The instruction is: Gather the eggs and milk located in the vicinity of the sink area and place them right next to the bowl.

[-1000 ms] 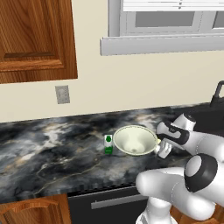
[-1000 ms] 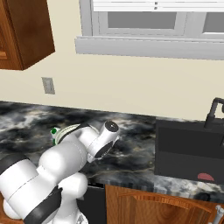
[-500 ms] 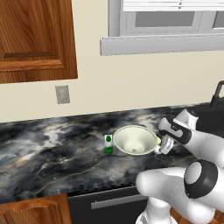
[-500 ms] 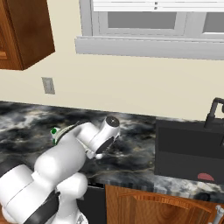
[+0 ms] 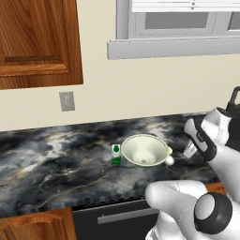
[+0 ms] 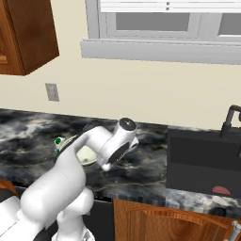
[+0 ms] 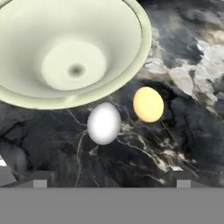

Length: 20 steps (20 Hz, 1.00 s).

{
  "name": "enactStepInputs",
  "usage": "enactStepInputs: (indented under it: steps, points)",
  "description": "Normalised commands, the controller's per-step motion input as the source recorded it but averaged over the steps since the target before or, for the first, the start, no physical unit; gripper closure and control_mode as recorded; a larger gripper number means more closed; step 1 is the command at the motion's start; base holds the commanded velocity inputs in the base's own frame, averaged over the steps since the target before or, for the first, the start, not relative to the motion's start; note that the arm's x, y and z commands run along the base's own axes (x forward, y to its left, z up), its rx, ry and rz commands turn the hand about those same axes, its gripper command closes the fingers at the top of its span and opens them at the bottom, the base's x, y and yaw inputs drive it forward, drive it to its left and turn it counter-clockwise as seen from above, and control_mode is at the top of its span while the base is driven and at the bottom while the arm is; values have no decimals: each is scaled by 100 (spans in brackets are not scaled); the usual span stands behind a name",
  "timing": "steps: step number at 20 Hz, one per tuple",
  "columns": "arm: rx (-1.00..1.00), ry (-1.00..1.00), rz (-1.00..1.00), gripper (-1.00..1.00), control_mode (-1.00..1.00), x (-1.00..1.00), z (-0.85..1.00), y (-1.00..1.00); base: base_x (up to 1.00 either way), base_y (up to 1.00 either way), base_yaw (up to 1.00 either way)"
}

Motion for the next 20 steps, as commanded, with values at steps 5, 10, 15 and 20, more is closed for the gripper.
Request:
enactStepInputs:
  steps: [5,10,15,20]
  points:
    - [-1,-1,-56,-100,-100,-11,26,28,0,0,0]
    - [-6,-5,-43,-100,-100,-23,60,81,0,0,0]
    - [0,-16,-16,-100,-100,-43,41,95,0,0,0]
    - [0,-11,-14,-100,-100,-87,70,60,0,0,0]
